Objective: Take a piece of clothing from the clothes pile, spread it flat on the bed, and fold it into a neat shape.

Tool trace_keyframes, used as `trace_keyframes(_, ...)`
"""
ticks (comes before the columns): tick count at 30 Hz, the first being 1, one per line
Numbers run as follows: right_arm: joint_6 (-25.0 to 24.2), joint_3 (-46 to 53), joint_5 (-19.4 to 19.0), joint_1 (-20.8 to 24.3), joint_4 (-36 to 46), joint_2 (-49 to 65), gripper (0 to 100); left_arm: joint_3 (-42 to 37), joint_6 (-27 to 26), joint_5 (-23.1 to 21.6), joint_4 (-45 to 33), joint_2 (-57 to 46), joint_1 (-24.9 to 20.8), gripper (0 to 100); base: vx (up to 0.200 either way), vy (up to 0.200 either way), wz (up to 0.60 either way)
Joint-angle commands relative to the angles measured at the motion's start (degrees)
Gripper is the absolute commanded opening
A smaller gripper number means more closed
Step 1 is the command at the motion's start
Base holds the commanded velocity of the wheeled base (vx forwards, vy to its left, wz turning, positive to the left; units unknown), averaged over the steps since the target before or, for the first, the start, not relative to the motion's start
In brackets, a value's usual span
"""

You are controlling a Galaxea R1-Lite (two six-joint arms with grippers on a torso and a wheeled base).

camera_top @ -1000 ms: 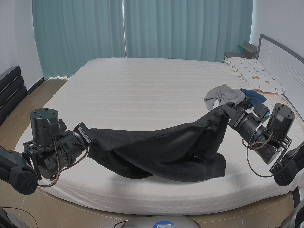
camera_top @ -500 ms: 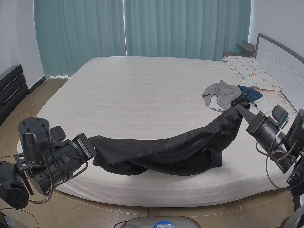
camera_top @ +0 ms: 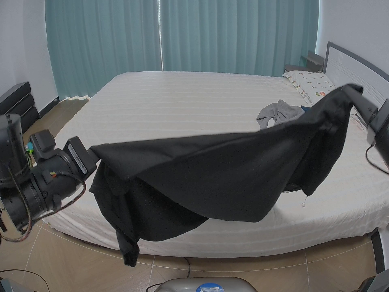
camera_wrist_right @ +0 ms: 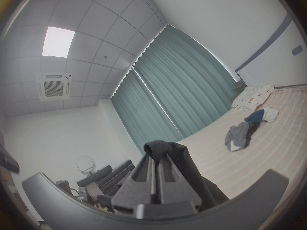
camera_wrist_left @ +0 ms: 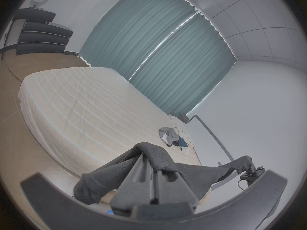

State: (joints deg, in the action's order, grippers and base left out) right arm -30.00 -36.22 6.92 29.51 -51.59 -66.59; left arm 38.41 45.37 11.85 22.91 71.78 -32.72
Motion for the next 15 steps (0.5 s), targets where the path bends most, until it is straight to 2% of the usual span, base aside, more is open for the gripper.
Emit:
trace_keyframes(1, -1.2, -19.9, -3.4, -6.0, 15.0, -1.6, 0, 12.4, 0.2, -2.1, -7.7, 4.7, 3.5, 0, 0.000, 0.000, 0.00)
trace_keyframes(3, -1.5, -23.1, -3.4, -8.8, 15.5, -7.1, 0, 14.1, 0.5, -2.3, -8.0, 9.5, 5.8, 0, 0.000, 0.000, 0.00)
trace_keyframes(6, -0.8, -25.3, -3.1, -10.5, 15.2, -12.6, 0, 16.0, 1.4, -2.5, -8.1, 13.7, 8.1, 0, 0.000, 0.000, 0.00)
trace_keyframes(8, -0.4, -27.2, -3.1, -11.7, 14.6, -18.4, 0, 18.0, 1.7, -4.2, -8.1, 17.6, 9.9, 0, 0.000, 0.000, 0.00)
trace_keyframes(12, -0.2, -28.6, -2.9, -12.0, 11.2, -24.7, 0, 19.6, 1.8, -6.2, -8.1, 21.1, 11.4, 0, 0.200, 0.000, 0.00)
trace_keyframes(15, -0.1, -29.6, -2.3, -12.1, 5.4, -30.8, 0, 21.7, 1.8, -7.0, -8.1, 24.6, 12.6, 0, 0.200, 0.000, 0.00)
